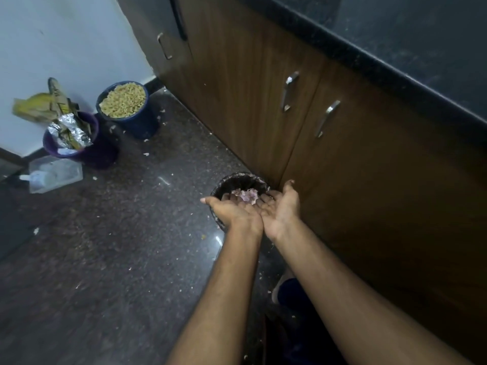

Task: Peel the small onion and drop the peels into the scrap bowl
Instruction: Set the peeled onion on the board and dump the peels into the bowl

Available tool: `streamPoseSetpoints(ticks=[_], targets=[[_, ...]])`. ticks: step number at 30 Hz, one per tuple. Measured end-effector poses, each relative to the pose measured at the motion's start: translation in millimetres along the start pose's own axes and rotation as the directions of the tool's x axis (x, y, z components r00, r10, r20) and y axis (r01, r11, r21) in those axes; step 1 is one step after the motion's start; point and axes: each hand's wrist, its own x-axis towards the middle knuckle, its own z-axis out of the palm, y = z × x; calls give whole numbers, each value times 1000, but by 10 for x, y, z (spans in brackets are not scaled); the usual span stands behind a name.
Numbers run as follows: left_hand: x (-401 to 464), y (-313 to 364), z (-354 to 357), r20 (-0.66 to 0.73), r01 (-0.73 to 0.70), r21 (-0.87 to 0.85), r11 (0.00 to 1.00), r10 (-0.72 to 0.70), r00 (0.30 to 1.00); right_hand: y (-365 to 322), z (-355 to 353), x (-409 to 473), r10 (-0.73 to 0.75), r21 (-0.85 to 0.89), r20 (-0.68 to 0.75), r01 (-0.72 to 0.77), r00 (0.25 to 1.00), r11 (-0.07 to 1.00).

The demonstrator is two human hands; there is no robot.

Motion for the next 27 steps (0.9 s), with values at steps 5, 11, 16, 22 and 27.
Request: streamPoseSetpoints(ticks=[5,11,16,22,27], targets=[[-170,-86,-186,53,-30,-94,995,35,998,46,-171,-211,-87,-27,32,88,996,996],[-815,-208,-324,178,-43,-72,996,55,982,-37,-475,-826,-172,-49,148,181,974,982],[-1452,-486,-399,334,12,-5,1000,-10,942,-277,-839,-1389,-309,30,170,308,936,951],[-2325,-790,-507,499,50,88,995,-87,862,-482,-1320,-2145,-478,153,129,459,869,875],[-2922,-1028,-697,609,47,183,982,-150,779,-542,-1742,-2728,-595,243,106,560,797,792]])
